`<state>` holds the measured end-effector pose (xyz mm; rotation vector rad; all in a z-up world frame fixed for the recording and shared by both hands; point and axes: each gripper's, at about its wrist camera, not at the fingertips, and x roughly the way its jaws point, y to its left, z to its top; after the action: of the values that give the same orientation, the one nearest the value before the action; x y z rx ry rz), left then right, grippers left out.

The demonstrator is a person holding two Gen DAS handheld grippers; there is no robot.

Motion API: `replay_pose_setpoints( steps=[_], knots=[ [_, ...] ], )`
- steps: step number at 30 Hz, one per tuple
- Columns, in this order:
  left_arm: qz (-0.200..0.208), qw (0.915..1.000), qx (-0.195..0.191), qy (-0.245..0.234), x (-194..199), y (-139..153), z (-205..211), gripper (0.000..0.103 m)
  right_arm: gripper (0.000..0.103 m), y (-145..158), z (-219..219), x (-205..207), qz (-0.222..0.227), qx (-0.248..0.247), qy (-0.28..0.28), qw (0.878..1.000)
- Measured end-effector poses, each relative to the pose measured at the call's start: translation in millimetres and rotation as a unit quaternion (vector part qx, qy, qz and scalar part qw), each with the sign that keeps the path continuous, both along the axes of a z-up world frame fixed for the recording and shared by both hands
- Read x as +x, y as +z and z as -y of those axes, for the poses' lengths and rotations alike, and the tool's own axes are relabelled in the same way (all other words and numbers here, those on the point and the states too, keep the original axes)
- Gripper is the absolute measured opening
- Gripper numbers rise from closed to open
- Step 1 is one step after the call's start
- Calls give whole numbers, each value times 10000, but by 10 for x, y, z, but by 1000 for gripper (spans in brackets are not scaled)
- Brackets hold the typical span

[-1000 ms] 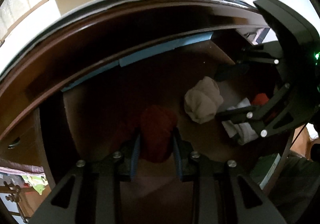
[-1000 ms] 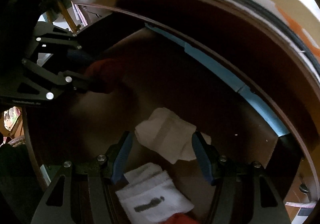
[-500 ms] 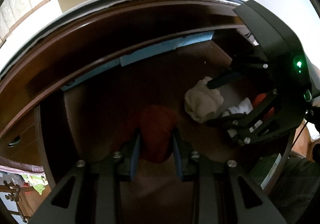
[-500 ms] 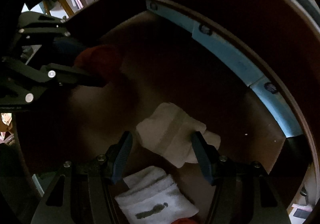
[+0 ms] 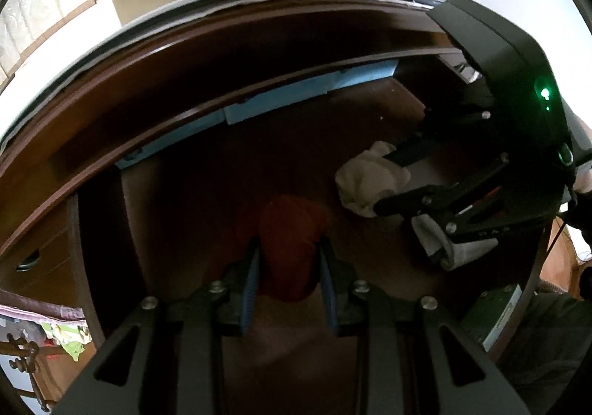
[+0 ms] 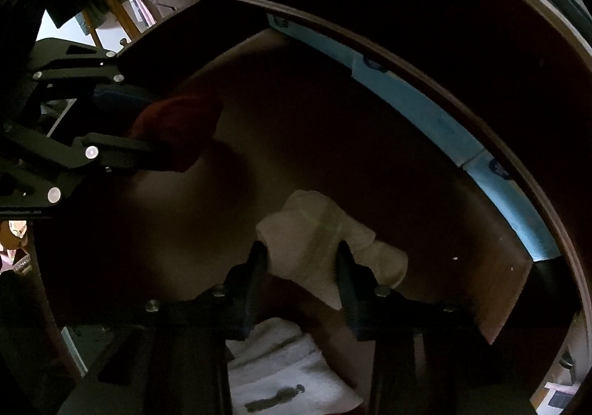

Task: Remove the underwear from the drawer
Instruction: 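Grasp a dark red sock with the left tool while the right tool grasps beige underwear, then lift the dark red sock and beige underwear up out of the drawer over the tray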

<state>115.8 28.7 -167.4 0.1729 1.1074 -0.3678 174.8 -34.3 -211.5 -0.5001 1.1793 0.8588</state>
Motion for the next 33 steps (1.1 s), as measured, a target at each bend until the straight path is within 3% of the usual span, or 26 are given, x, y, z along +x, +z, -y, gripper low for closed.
replay_pose_setpoints(
  steps=[17, 33],
  knots=[
    [457, 9987, 58, 234, -90, 135, -64, 28, 36, 366, 298, -195, 511, 768, -68, 9957],
    [942, 9947, 107, 396, -205, 262, -163, 28, 36, 568, 344, -313, 861, 1085, -158, 9902]
  ],
)
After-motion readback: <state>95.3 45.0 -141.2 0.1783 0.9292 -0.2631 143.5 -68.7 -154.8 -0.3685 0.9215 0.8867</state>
